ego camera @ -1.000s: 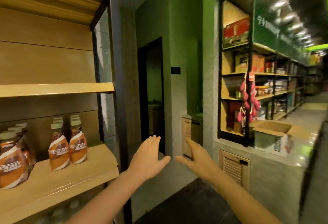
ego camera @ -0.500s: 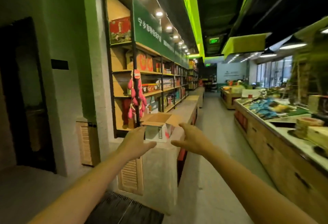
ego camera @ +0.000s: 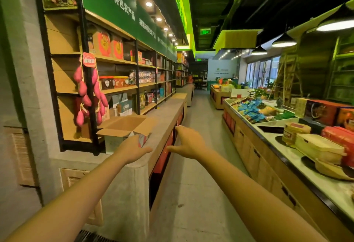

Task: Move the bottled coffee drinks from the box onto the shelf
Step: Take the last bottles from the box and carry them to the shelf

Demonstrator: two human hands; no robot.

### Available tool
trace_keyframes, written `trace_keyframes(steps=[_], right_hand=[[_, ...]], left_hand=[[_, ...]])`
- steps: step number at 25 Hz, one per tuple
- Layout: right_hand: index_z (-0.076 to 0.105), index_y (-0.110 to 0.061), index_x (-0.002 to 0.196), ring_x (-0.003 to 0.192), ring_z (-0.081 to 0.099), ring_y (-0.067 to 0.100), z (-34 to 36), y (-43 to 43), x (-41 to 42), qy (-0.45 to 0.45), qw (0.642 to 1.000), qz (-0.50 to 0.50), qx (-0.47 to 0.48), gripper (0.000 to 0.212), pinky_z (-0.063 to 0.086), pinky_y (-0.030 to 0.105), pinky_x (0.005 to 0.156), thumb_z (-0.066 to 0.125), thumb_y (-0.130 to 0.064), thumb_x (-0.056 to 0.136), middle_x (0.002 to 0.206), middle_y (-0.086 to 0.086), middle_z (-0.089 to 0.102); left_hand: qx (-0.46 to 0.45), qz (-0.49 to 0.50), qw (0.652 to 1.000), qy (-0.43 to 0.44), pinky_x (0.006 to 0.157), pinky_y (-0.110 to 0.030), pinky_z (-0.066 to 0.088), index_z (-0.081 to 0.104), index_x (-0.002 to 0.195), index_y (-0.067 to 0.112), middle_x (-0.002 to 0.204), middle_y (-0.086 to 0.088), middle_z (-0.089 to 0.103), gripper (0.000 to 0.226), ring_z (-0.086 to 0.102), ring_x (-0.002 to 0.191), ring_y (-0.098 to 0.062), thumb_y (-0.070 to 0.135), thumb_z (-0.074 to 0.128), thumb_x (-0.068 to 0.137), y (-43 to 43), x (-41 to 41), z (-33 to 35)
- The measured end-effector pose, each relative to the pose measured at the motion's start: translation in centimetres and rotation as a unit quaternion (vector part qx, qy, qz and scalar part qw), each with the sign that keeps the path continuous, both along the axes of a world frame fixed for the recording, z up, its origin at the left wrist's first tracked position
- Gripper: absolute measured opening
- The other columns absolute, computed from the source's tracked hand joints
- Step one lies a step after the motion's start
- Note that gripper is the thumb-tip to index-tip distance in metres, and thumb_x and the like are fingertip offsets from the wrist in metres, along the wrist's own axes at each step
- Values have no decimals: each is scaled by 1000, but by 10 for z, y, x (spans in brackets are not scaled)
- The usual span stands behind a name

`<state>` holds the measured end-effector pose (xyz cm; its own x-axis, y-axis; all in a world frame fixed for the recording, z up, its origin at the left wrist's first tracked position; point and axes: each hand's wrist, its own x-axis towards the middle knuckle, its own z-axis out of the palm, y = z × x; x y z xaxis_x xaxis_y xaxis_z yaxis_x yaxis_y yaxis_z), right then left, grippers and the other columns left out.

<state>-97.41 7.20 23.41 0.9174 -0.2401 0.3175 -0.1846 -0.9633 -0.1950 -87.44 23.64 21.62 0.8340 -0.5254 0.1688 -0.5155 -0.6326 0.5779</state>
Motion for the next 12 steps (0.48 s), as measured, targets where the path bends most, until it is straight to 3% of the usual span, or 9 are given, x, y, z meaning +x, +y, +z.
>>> trace_keyframes(steps=[4, 12], right_hand=[[43, -10, 132, 121, 49, 30, 4, -57, 97, -1, 999, -30, -28, 70, 41, 44, 102, 63, -53, 80, 133, 11, 51], [35, -8, 139, 133, 39, 29, 8, -202, 261, 26, 997, -61, -42, 74, 32, 41, 110, 61, -49, 84, 145, 12, 40]], left_hand=[[-8, -7, 999, -32, 89, -36, 48, 36, 141, 12, 134, -8, 51, 72, 53, 115, -29, 41, 65, 82, -66, 107, 8], [49, -24, 996, -76, 107, -38, 35, 28, 145, 8, 150, -13, 33, 85, 35, 136, -28, 52, 61, 81, -239, 279, 22]])
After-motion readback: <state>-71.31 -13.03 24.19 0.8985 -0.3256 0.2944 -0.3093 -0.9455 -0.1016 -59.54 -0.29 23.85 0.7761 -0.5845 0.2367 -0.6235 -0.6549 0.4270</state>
